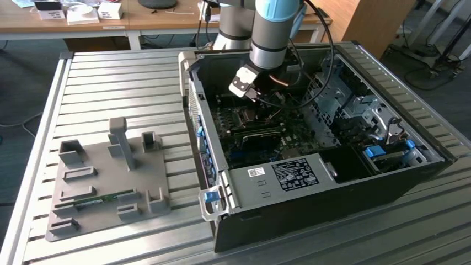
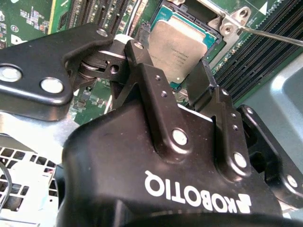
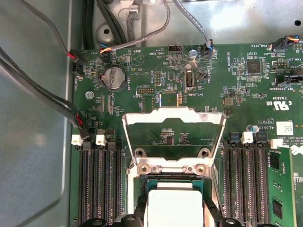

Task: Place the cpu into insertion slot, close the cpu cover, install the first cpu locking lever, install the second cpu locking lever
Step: 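Place the cpu into insertion slot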

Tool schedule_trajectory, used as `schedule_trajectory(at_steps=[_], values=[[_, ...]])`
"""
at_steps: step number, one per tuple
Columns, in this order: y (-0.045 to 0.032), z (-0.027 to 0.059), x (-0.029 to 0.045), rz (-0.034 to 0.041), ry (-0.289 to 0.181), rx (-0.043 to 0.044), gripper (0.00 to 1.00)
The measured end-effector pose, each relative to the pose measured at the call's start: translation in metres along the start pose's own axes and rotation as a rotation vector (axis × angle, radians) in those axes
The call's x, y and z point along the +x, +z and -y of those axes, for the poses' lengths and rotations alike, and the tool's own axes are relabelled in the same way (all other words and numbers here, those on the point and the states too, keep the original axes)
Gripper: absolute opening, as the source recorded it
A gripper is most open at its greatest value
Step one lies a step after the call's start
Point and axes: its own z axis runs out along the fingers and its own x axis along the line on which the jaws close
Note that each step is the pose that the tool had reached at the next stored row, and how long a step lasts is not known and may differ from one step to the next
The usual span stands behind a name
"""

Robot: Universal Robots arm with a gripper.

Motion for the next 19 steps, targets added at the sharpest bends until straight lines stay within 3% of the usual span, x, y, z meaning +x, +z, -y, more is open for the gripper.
schedule_trajectory(at_steps=[19], values=[[0.0001, 0.0000, 0.0001, -0.0032, 0.000, -0.0003, 0.54]])
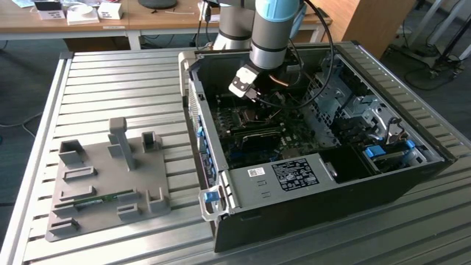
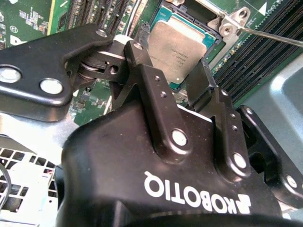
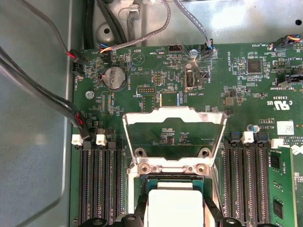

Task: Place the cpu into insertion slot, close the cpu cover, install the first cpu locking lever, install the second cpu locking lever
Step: 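Place the cpu into insertion slot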

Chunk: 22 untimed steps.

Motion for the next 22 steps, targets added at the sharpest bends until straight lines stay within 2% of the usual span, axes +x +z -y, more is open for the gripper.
schedule_trajectory(at_steps=[13, 22], values=[[-0.0003, 0.0000, 0.0000, -0.0060, 0.000, 0.0003, 0.54], [0.0007, -0.0001, 0.0005, -0.0060, 0.000, 0.0006, 0.54]])
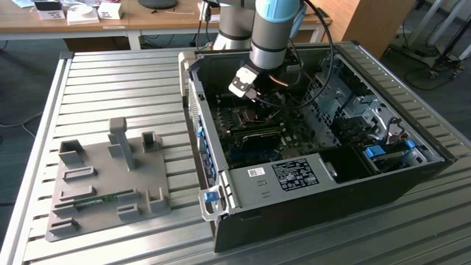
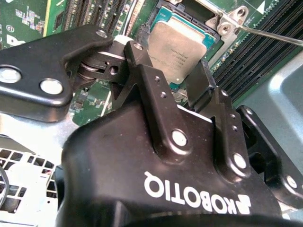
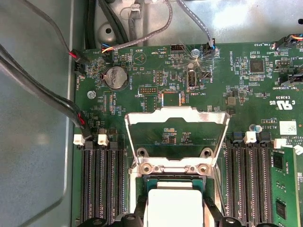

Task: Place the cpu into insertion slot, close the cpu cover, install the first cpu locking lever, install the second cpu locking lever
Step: 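Place the cpu into insertion slot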

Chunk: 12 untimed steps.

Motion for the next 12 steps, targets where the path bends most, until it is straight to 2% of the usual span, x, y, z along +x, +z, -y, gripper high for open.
schedule_trajectory(at_steps=[12], values=[[0.0004, 0.0000, 0.0001, -0.0002, 0.000, -0.0002, 0.54]])
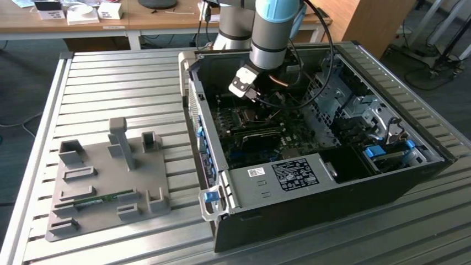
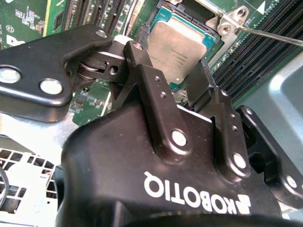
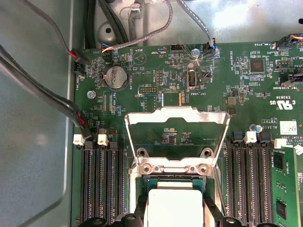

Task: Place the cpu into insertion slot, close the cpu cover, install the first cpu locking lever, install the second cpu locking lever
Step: 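Place the cpu into insertion slot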

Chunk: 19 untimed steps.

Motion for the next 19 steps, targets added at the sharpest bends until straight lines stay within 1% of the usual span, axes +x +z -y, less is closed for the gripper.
schedule_trajectory(at_steps=[3, 4, 11, 19], values=[[0.0002, -0.0001, 0.0001, -0.0005, 0.000, -0.0004, 0.55], [0.0002, 0.0000, 0.0001, -0.0004, 0.000, -0.0002, 0.61], [-0.0005, 0.0000, 0.0000, 0.0001, 0.000, 0.0001, 0.61], [-0.0056, -0.0003, 0.0002, 0.0000, 0.000, 0.0000, 0.61]])
